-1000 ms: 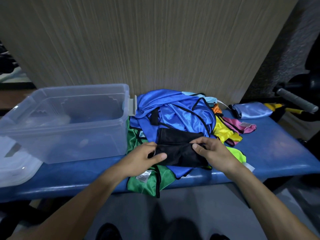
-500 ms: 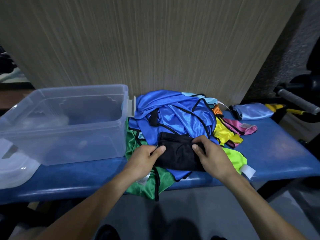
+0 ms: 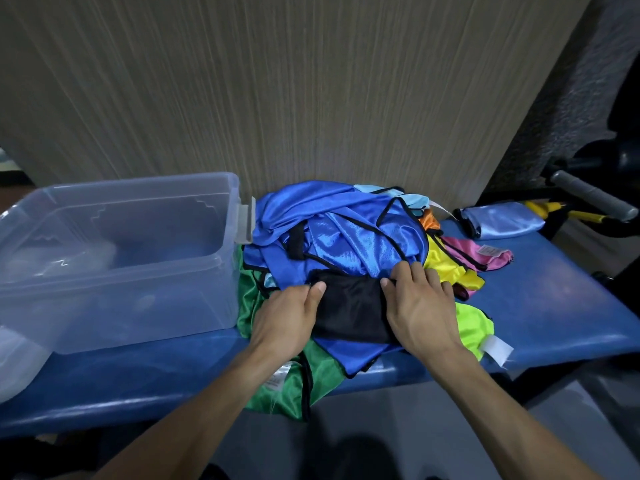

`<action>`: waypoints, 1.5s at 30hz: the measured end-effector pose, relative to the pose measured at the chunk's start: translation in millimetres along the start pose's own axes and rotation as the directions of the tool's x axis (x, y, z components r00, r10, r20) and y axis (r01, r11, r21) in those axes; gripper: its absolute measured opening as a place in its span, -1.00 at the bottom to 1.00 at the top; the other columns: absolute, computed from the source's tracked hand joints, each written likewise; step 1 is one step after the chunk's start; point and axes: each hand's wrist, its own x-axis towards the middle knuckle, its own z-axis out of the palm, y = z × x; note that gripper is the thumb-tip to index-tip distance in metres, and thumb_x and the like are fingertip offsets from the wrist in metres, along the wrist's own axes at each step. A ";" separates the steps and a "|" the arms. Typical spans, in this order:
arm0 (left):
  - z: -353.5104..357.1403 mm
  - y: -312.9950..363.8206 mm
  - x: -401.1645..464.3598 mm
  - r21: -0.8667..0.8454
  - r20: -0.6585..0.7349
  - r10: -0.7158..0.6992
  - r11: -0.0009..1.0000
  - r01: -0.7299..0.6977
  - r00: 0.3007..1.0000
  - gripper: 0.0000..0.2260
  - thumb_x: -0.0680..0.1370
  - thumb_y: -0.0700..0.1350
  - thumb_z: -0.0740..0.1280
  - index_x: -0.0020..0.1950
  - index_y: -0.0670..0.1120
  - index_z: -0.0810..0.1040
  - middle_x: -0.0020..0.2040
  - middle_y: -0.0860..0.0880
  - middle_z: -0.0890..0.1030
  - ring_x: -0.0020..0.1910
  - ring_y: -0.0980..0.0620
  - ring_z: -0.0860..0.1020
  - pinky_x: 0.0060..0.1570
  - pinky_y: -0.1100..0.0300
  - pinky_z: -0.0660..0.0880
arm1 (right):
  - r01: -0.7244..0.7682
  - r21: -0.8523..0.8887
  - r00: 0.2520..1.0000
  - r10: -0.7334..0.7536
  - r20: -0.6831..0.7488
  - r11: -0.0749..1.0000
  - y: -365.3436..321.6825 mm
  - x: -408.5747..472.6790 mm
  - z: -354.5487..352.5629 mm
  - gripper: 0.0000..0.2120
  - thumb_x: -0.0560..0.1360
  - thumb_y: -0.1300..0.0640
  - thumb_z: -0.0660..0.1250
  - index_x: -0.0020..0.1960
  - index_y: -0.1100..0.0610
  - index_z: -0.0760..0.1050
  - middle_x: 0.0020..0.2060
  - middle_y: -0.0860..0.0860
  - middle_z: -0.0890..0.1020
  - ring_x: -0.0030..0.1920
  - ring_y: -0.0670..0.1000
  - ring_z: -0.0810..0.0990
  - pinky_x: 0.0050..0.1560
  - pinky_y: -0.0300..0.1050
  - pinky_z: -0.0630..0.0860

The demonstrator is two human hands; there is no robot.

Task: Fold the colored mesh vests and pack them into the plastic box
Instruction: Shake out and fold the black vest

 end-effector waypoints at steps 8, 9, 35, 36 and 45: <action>-18.4 10.0 13.7 0.329 -0.039 0.100 0.941 -0.081 0.994 -0.72 0.64 0.22 0.13 0.00 0.02 0.36 -0.17 0.01 0.58 -0.17 -0.13 0.60 -0.27 0.03 0.51 | -0.031 -0.036 0.998 0.029 -0.060 0.999 -0.3 0.3 12.5 -0.63 0.64 -0.09 0.05 -0.08 0.13 0.48 -0.16 0.08 0.55 -0.08 0.24 0.50 -0.11 0.15 0.41; -18.4 9.6 14.6 0.311 -0.043 0.170 0.939 -0.149 0.984 -0.76 0.64 0.18 0.16 0.14 0.03 0.37 -0.08 0.03 0.56 -0.12 -0.08 0.58 -0.25 0.01 0.54 | -0.037 -0.037 0.998 0.035 -0.058 0.999 -0.6 -0.3 12.5 -0.62 0.65 -0.09 0.05 -0.09 0.13 0.49 -0.16 0.08 0.56 -0.07 0.24 0.51 -0.10 0.15 0.41; 9.8 -2.5 33.3 0.364 -0.117 0.410 0.865 -0.345 0.905 -0.86 0.62 -0.12 0.36 0.15 0.01 0.65 -0.01 0.06 0.55 -0.03 -0.07 0.46 -0.07 0.03 0.42 | -0.314 0.488 0.949 0.287 0.132 0.814 -1.6 9.4 -3.9 -0.72 0.62 -0.16 0.27 0.00 0.06 0.55 -0.14 -0.02 0.66 -0.03 0.12 0.59 -0.06 0.03 0.47; 9.8 -4.5 33.4 0.364 -0.128 0.410 0.866 -0.341 0.903 -0.86 0.61 -0.12 0.39 0.14 0.01 0.66 -0.03 0.07 0.56 -0.04 -0.06 0.46 -0.08 0.04 0.41 | -0.320 0.524 0.946 0.296 0.131 0.789 -4.0 9.9 -7.0 -0.72 0.61 -0.16 0.28 0.01 0.06 0.56 -0.14 -0.03 0.65 -0.07 0.08 0.60 -0.11 -0.01 0.45; -1.2 -3.2 29.1 0.286 -0.034 0.340 0.904 -0.317 0.940 -0.81 0.71 -0.03 0.15 0.09 0.01 0.55 -0.03 0.11 0.48 -0.01 0.03 0.33 0.02 0.03 0.40 | -0.248 0.707 0.946 0.324 0.027 0.663 -8.3 13.5 -13.2 -0.79 0.58 -0.08 0.40 -0.07 0.06 0.58 -0.20 -0.07 0.63 -0.16 -0.05 0.57 -0.15 -0.07 0.43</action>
